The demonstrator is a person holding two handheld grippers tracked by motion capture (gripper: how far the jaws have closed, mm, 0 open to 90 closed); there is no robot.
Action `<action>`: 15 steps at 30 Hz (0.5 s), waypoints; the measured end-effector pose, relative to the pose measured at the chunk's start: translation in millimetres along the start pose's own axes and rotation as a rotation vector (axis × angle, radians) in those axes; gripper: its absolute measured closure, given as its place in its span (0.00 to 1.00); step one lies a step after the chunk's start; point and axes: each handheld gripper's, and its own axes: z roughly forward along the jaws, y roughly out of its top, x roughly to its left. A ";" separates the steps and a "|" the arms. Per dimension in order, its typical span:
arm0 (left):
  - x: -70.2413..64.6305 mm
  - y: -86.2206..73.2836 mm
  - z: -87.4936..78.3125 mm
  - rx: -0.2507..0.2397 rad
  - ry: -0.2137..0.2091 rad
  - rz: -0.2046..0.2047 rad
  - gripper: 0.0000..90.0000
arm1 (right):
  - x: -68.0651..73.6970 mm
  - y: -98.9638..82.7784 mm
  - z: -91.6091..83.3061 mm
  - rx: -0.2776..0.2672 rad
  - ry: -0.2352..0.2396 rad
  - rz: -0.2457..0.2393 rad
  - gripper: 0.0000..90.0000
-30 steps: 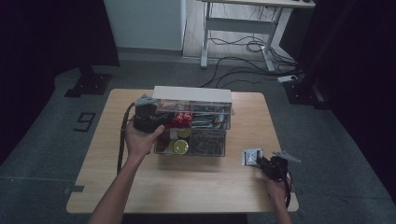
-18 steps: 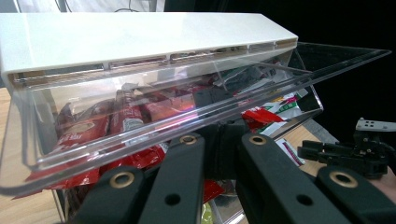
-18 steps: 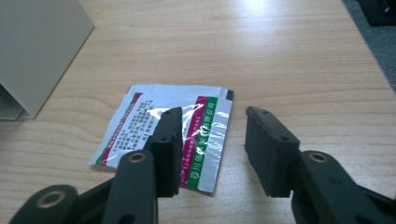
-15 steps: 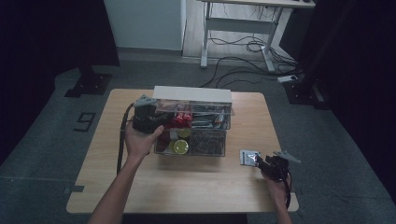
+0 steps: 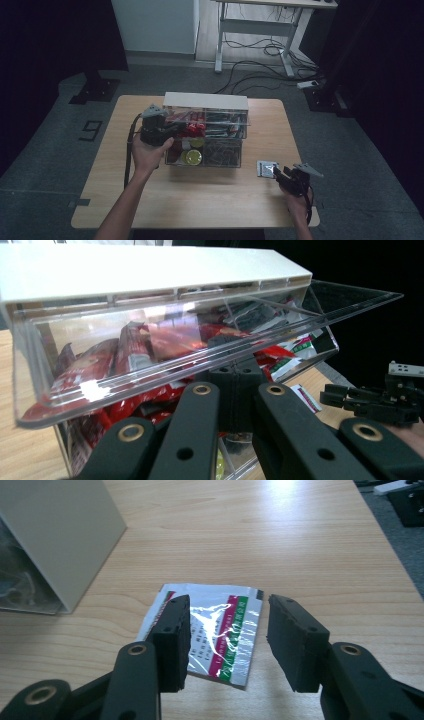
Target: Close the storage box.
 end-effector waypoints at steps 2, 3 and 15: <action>1.7 -3.0 -1.7 0.003 0.005 -0.006 1.00 | 2.1 0.3 0.4 -0.003 0.009 -0.004 0.58; 1.7 -3.0 -1.7 0.003 0.005 -0.006 1.00 | 2.1 0.3 0.4 -0.003 0.009 -0.004 0.58; -0.1 -13.8 -7.0 0.007 -0.005 -0.006 0.99 | 0.0 -2.1 -0.4 0.005 0.018 0.007 0.58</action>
